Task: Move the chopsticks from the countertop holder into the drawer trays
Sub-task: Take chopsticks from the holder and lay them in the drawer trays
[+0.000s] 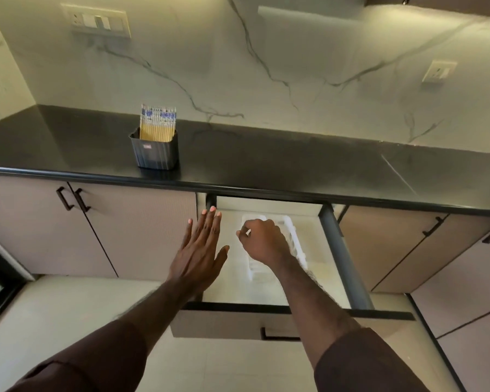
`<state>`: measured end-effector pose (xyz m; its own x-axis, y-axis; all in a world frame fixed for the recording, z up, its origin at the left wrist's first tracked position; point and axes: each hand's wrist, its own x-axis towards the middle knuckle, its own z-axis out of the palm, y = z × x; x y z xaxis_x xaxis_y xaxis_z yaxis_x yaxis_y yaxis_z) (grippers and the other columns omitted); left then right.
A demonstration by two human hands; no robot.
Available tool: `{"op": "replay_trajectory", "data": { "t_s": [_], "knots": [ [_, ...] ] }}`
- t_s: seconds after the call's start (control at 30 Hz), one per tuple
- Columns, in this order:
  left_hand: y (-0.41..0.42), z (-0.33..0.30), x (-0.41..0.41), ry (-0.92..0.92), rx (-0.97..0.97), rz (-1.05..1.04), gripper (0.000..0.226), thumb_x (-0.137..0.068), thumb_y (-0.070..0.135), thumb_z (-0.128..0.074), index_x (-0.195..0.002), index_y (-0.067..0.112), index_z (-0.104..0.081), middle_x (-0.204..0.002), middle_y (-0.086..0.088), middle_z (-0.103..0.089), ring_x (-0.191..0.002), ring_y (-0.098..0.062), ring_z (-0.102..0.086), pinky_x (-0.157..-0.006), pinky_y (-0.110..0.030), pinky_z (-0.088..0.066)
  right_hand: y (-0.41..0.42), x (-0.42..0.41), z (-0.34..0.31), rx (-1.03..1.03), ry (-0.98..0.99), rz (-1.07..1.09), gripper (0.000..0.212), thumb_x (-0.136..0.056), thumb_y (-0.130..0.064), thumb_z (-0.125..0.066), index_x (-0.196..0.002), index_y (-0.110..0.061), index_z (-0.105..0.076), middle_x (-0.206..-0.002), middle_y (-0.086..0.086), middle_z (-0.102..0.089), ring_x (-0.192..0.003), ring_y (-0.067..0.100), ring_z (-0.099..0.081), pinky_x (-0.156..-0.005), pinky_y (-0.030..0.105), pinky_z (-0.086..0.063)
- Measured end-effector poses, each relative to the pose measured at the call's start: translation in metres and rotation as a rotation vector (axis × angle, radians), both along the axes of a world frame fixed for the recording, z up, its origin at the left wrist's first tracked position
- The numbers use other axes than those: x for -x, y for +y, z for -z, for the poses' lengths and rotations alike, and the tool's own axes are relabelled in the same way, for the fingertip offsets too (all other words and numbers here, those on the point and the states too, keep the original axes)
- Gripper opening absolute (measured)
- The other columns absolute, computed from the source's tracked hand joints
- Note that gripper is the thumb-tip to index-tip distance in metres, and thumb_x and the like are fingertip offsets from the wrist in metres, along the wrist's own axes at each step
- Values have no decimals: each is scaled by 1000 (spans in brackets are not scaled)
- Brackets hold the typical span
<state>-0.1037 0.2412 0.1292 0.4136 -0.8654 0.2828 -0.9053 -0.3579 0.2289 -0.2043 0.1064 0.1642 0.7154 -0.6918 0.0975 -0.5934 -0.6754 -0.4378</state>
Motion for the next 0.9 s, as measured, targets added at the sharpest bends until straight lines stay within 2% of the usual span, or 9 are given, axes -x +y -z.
{"op": "replay_trajectory", "data": {
  "t_s": [0.07, 0.17, 0.3, 0.43, 0.53, 0.73, 0.9],
  "knots": [
    [10, 1, -26, 15, -15, 17, 69, -94, 55, -10, -145, 21, 23, -154, -3, 29, -143, -20, 26, -115, -36, 19, 10, -31, -2, 7, -12, 20, 27, -89, -41, -59, -96, -18, -70, -88, 4, -73, -72, 21, -65, -70, 29, -54],
    [24, 1, -71, 42, 1, 50, 68, -98, 51, -15, -145, 22, 25, -152, -2, 32, -143, -19, 27, -117, -38, 15, 25, -76, -10, 4, -28, 57, 21, -88, -39, -60, -88, -20, -68, -84, 3, -71, -64, 16, -55, -63, 23, -42],
    [38, -23, -145, 23, 32, 94, 67, -100, 50, -17, -147, 24, 22, -154, 0, 28, -142, -14, 29, -117, -35, 15, 41, -133, -24, 9, -54, 106, 17, -88, -33, -59, -84, -19, -67, -79, 3, -69, -75, 25, -63, -62, 24, -38],
    [40, -56, -211, -15, 64, 110, 67, -98, 51, -15, -147, 22, 19, -157, -2, 22, -144, -15, 25, -117, -35, 14, 51, -188, -41, 23, -111, 97, 20, -90, -33, -59, -91, -15, -68, -81, 1, -69, -68, 17, -60, -63, 27, -48],
    [35, -71, -247, 6, 100, 118, 66, -100, 48, -21, -146, 22, 20, -156, -2, 23, -143, -14, 26, -119, -36, 13, 50, -224, -54, 30, -126, 75, 19, -91, -34, -59, -93, -17, -68, -78, -1, -69, -68, 13, -64, -65, 32, -57],
    [22, -78, -308, 10, 135, 107, 66, -100, 45, -23, -146, 23, 19, -156, -1, 23, -141, -12, 28, -118, -35, 14, 29, -294, -65, 34, -180, 59, 14, -90, -32, -62, -94, -20, -67, -77, -4, -68, -64, 8, -63, -62, 32, -58],
    [-5, -72, -369, 33, 136, 79, 66, -96, 50, -16, -147, 23, 18, -157, 0, 21, -141, -10, 28, -117, -33, 16, 3, -364, -63, 30, -247, 47, 12, -90, -29, -62, -97, -20, -67, -83, -4, -71, -65, 9, -64, -61, 30, -58]
  ]
}}
